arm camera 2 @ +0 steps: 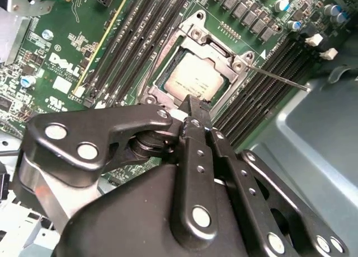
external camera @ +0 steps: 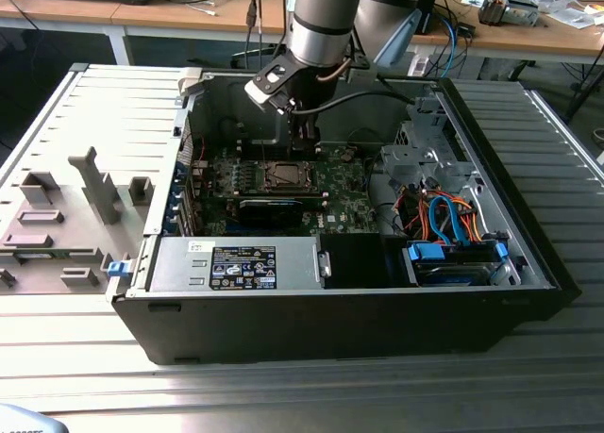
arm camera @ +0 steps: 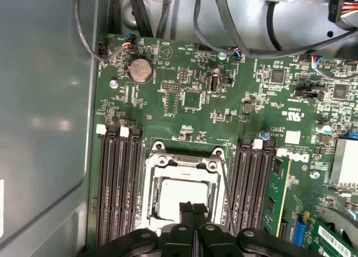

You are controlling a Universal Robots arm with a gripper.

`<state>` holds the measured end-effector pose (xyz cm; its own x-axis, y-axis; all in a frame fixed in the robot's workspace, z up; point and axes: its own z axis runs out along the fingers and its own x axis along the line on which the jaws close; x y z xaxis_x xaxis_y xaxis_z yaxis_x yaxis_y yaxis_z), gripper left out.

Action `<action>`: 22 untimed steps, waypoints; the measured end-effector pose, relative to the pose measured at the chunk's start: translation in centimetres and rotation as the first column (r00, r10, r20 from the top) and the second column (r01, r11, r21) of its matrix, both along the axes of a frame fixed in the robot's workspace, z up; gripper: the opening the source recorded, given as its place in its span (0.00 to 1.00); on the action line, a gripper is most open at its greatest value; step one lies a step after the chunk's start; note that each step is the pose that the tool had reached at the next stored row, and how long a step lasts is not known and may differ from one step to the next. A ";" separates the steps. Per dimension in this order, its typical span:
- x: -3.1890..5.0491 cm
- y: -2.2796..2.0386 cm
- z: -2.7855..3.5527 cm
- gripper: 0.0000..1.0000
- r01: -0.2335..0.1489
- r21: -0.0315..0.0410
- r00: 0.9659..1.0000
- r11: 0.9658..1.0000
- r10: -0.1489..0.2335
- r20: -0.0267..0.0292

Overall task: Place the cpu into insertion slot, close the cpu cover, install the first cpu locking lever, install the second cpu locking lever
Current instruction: 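Close the cpu cover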

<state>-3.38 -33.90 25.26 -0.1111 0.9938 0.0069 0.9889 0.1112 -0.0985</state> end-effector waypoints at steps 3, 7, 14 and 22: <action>0.00 0.00 0.33 0.11 0.000 0.000 1.000 1.000 0.000 0.000; 0.00 0.00 0.82 0.11 0.000 0.000 1.000 1.000 0.000 0.000; 0.00 0.00 0.84 0.11 0.000 -0.001 0.999 1.000 0.000 0.048; 0.00 0.00 0.83 0.11 0.000 -0.001 0.997 1.000 0.000 0.074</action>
<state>-3.38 -33.90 26.09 -0.1112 0.9938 -0.0023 0.9935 0.1111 -0.0255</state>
